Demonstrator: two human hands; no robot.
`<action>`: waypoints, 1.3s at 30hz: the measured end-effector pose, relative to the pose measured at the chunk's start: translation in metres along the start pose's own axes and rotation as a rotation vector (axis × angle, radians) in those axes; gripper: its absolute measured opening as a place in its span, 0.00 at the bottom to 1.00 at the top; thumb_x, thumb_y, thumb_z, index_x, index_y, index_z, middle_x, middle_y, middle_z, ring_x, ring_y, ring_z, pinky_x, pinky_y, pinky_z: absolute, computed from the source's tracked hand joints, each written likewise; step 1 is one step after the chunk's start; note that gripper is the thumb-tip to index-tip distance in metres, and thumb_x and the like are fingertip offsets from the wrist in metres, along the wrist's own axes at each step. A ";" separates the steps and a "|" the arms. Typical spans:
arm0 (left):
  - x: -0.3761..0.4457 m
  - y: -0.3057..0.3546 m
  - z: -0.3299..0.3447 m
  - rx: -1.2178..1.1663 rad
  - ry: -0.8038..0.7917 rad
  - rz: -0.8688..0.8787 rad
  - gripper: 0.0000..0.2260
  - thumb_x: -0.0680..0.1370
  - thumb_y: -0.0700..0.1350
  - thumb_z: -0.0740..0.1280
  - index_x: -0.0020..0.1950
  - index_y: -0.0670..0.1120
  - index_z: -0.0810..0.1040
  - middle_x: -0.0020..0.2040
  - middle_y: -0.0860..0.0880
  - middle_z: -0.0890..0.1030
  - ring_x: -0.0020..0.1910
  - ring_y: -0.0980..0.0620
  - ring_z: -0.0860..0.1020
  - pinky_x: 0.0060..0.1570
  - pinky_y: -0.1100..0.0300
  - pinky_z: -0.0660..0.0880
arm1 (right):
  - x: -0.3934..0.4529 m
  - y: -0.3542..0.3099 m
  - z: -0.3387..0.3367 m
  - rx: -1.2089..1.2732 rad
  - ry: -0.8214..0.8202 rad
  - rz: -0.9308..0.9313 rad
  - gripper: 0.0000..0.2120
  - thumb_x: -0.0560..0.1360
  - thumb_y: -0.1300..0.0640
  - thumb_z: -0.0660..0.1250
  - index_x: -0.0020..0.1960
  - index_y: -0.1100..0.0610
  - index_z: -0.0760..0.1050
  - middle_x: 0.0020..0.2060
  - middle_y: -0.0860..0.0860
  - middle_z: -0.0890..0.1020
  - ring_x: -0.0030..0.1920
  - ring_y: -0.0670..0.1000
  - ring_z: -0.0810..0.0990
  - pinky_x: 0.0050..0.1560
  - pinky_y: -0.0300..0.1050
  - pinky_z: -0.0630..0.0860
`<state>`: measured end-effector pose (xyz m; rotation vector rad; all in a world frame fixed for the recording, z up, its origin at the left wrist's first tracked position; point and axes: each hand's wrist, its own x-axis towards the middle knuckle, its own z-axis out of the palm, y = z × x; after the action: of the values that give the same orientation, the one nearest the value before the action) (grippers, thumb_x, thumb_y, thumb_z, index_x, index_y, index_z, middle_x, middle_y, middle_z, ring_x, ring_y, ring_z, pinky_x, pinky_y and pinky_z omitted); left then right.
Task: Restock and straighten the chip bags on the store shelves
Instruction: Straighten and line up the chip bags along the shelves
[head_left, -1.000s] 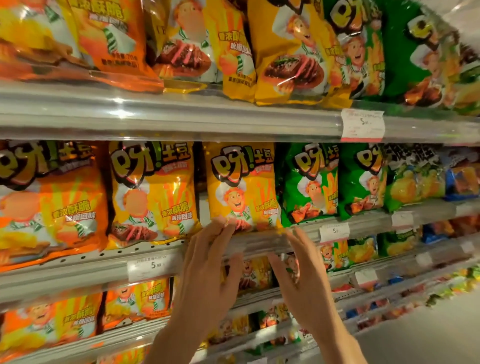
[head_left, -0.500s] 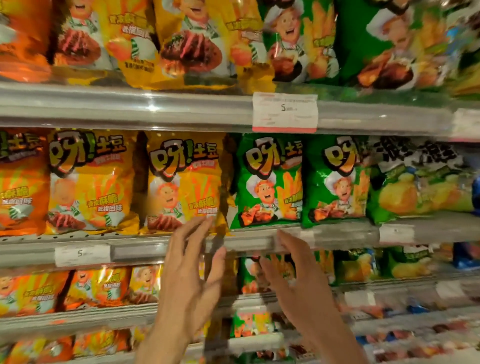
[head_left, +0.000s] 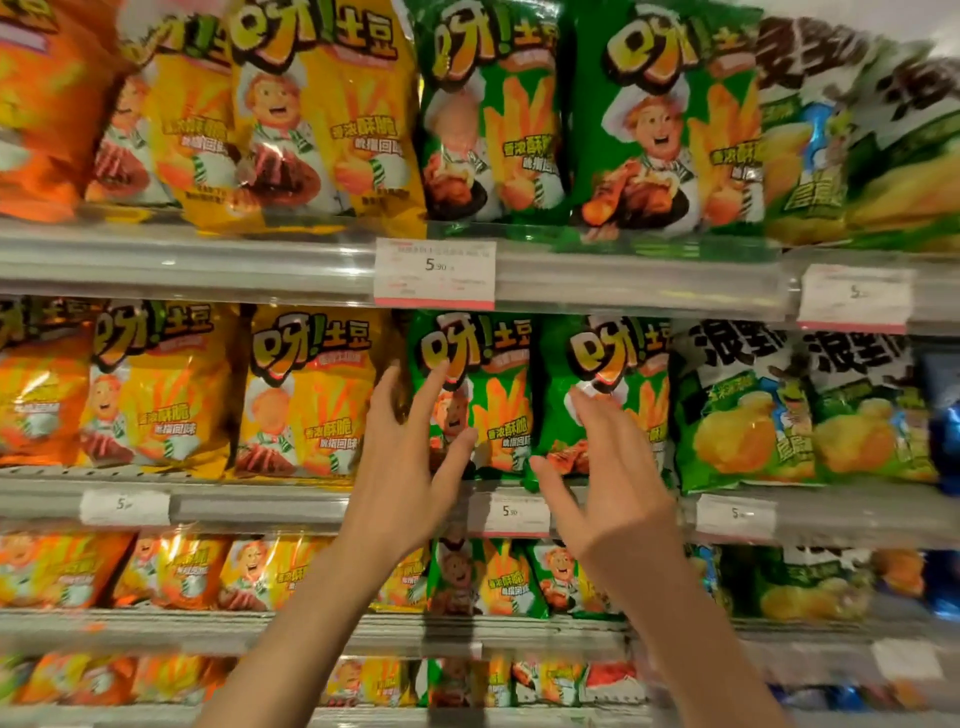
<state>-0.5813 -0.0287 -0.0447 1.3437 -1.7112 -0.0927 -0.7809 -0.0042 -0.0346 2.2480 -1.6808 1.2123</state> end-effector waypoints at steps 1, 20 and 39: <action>0.008 -0.001 0.002 0.008 -0.022 -0.011 0.29 0.81 0.60 0.63 0.79 0.62 0.56 0.82 0.46 0.48 0.81 0.47 0.49 0.73 0.51 0.57 | 0.007 -0.004 0.000 -0.018 -0.045 0.007 0.32 0.81 0.42 0.61 0.79 0.52 0.58 0.73 0.51 0.66 0.74 0.50 0.63 0.73 0.42 0.58; 0.085 -0.022 0.029 -0.138 0.060 -0.033 0.27 0.77 0.63 0.64 0.75 0.58 0.64 0.75 0.45 0.59 0.74 0.41 0.62 0.71 0.50 0.65 | 0.076 -0.034 0.028 0.074 -0.376 0.125 0.49 0.75 0.56 0.73 0.81 0.48 0.41 0.78 0.51 0.54 0.65 0.57 0.74 0.59 0.47 0.72; 0.063 0.001 0.037 0.421 0.101 0.401 0.18 0.83 0.53 0.58 0.71 0.49 0.73 0.77 0.39 0.64 0.77 0.37 0.60 0.73 0.39 0.59 | 0.055 0.036 -0.007 -0.231 0.229 -0.088 0.17 0.81 0.58 0.63 0.68 0.61 0.73 0.67 0.62 0.72 0.67 0.61 0.67 0.66 0.61 0.71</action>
<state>-0.6057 -0.0955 -0.0274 1.2393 -1.9452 0.5817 -0.8107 -0.0570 -0.0088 1.9458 -1.5333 1.1399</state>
